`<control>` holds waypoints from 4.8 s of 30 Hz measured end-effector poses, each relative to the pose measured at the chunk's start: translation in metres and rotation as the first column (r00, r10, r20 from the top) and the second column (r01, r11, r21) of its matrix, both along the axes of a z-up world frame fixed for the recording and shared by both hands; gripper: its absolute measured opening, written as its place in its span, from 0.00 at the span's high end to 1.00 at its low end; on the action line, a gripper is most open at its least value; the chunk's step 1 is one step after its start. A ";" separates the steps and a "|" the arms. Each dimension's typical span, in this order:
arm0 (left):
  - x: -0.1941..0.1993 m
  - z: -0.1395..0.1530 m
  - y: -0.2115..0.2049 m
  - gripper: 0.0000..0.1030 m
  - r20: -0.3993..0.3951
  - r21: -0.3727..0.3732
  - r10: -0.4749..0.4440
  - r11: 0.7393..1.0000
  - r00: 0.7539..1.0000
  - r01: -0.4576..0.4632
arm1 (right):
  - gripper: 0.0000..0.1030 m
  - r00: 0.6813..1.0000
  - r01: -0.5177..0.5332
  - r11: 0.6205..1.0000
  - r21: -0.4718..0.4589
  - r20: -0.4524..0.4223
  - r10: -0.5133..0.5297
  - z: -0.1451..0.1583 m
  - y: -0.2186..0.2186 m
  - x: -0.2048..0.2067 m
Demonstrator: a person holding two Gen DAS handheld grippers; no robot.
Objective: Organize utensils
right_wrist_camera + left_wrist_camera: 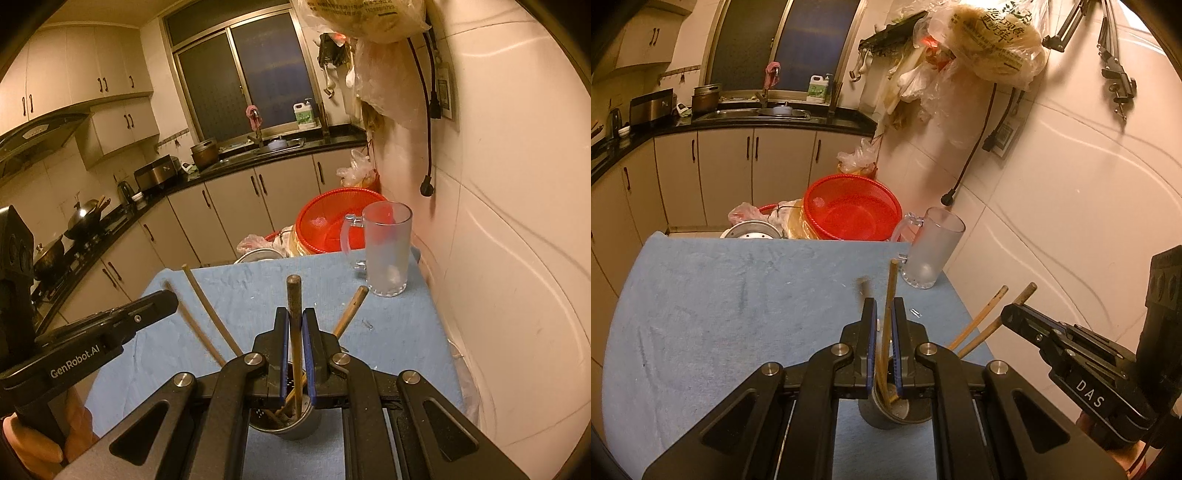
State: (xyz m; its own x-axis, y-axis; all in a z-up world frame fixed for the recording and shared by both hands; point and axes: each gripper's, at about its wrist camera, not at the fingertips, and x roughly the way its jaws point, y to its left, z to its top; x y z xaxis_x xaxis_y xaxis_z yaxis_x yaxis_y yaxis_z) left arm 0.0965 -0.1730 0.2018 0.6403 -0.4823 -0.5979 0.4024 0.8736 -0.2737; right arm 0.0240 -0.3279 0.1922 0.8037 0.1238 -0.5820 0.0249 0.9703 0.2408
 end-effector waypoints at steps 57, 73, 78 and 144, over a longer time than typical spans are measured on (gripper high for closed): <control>-0.192 -0.047 0.165 0.70 0.070 0.084 0.217 0.971 0.974 -0.222 | 0.52 0.994 -0.099 0.951 -0.292 0.015 0.108 -0.029 0.163 -0.176; -0.149 -0.117 0.187 0.57 -0.155 0.155 0.251 0.961 0.955 -0.228 | 0.65 0.950 -0.172 0.983 -0.056 -0.275 0.151 -0.103 0.155 -0.090; -0.139 -0.131 0.199 0.57 -0.184 0.149 0.259 0.961 0.948 -0.234 | 0.82 0.922 -0.170 0.984 -0.055 -0.362 0.139 -0.132 0.169 -0.052; -0.072 -0.104 0.139 0.93 -0.135 0.105 0.169 0.982 0.976 -0.155 | 0.92 0.938 -0.267 0.960 0.085 -0.206 0.279 -0.102 0.140 -0.077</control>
